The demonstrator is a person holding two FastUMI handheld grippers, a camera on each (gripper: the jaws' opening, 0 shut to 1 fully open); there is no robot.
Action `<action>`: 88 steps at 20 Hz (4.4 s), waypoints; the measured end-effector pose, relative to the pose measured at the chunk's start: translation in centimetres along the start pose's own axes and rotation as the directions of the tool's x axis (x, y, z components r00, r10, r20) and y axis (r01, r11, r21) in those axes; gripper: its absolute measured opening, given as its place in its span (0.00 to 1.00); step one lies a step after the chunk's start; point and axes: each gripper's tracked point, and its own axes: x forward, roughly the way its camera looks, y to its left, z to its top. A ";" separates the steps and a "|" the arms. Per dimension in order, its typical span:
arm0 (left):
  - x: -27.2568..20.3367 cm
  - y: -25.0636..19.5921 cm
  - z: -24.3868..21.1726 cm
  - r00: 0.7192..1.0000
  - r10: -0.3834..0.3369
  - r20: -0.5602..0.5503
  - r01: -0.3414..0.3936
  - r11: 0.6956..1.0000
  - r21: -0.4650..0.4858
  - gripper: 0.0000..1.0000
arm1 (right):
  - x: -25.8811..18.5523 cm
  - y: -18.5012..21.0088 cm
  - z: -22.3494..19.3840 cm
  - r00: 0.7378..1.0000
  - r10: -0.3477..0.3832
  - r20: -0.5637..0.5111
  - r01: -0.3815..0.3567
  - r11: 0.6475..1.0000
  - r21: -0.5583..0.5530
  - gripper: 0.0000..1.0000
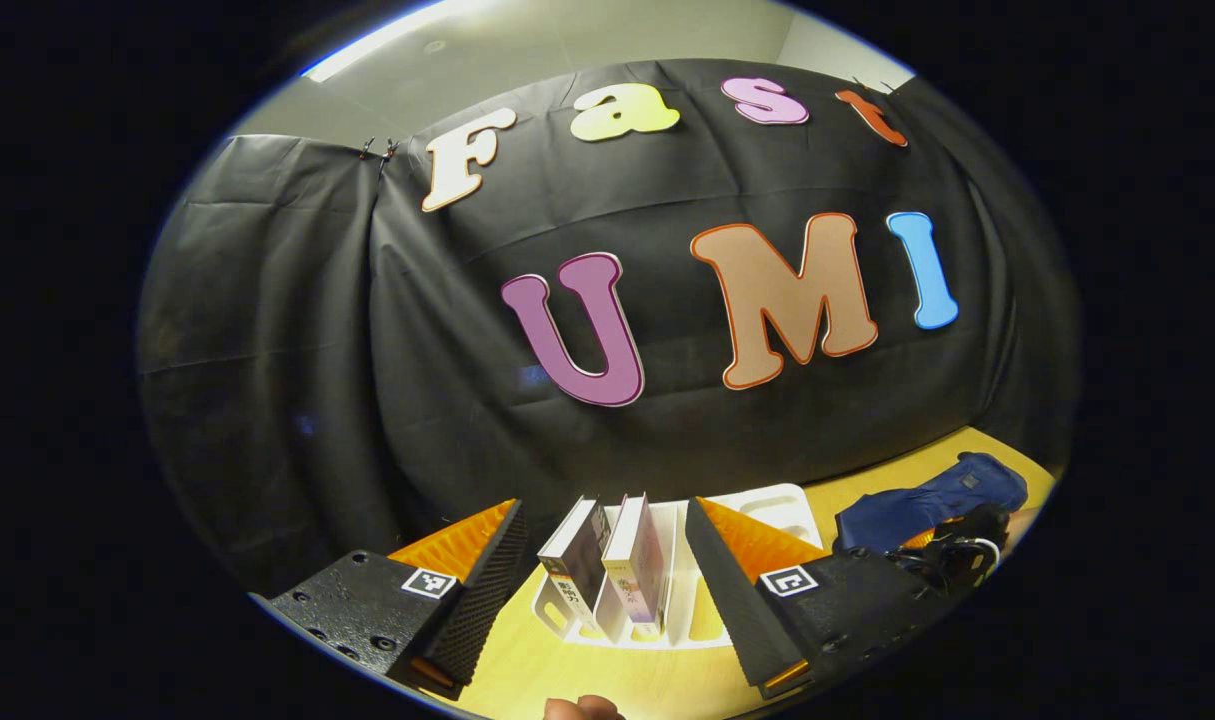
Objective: Open the schoolbag, grab two books from the bookshelf and put them into the schoolbag.
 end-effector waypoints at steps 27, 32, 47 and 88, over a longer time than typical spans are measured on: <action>1.2 1.1 -2.0 0.996 -0.033 -0.082 0.025 0.996 -0.087 0.97 | -2.9 -5.5 -1.0 0.995 0.094 -0.016 -0.074 0.865 0.496 0.03; 2.2 1.3 -2.3 0.996 -0.033 -0.089 0.025 0.995 -0.098 0.97 | -4.5 -9.4 -2.4 0.998 0.062 -0.001 -0.047 0.758 0.651 0.03; 6.8 1.8 -7.1 0.982 -0.052 -0.179 0.033 0.993 -0.111 0.97 | -7.5 -14.5 -7.9 0.998 -0.049 -0.048 0.053 0.126 0.991 0.06; 17.5 -2.6 -19.7 0.521 -0.268 -0.811 0.329 0.939 -0.099 0.74 | -7.9 -14.6 -7.7 0.996 -0.067 -0.057 0.056 -0.014 0.998 0.03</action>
